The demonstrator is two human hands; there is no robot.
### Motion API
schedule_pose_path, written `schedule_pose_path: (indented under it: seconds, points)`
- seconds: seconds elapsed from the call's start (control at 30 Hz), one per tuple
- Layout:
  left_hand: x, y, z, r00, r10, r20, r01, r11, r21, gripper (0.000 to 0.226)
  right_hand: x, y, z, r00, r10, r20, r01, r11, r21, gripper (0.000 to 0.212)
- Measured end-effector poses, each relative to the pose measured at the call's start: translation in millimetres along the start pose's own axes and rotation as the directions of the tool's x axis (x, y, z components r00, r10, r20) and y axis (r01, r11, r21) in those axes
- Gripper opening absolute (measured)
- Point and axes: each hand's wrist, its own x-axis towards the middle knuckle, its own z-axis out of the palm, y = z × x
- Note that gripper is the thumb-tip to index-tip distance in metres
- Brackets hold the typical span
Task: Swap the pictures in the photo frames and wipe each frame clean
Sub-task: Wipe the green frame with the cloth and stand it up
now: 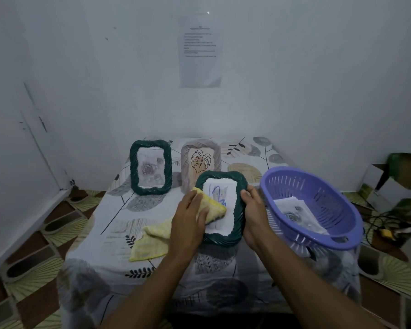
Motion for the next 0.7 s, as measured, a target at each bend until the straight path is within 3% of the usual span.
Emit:
schedule_pose_path:
  seconds: [0.1, 0.3, 0.43, 0.5, 0.6, 0.7]
  points:
    - [-13.8, -2.8, 3.9, 0.977, 0.152, 0.146, -0.166, 0.982, 0.088, 0.052, 0.7, 1.7, -3.9, 1.0, 0.01, 0.006, -0.011, 1.0, 0.022, 0.022]
    - [20.8, -1.4, -6.9, 0.915, 0.236, 0.326, -0.32, 0.918, 0.235, 0.052, -5.0, 5.6, -3.2, 0.997, 0.066, 0.046, -0.07, 0.992, 0.106, 0.02]
    - [-1.0, 4.0, -12.0, 0.801, 0.393, 0.452, -0.527, 0.821, 0.22, 0.053, 6.1, -6.7, -9.6, 0.999, 0.036, 0.021, -0.037, 0.997, 0.068, 0.023]
    - [-6.1, 5.5, -14.2, 0.814, 0.365, 0.452, -0.511, 0.819, 0.26, 0.054, 5.0, -4.7, -11.0, 0.999, 0.038, 0.021, -0.039, 0.997, 0.072, 0.025]
    - [10.9, 12.9, -16.1, 0.89, 0.216, 0.402, -0.364, 0.868, 0.338, 0.06, -3.5, 2.4, -5.9, 0.994, 0.091, 0.062, -0.098, 0.987, 0.128, 0.024]
    - [14.2, 19.3, -18.1, 0.884, 0.211, 0.417, -0.371, 0.859, 0.352, 0.064, -1.9, -2.2, -3.7, 0.995, 0.071, 0.076, -0.08, 0.989, 0.123, 0.025]
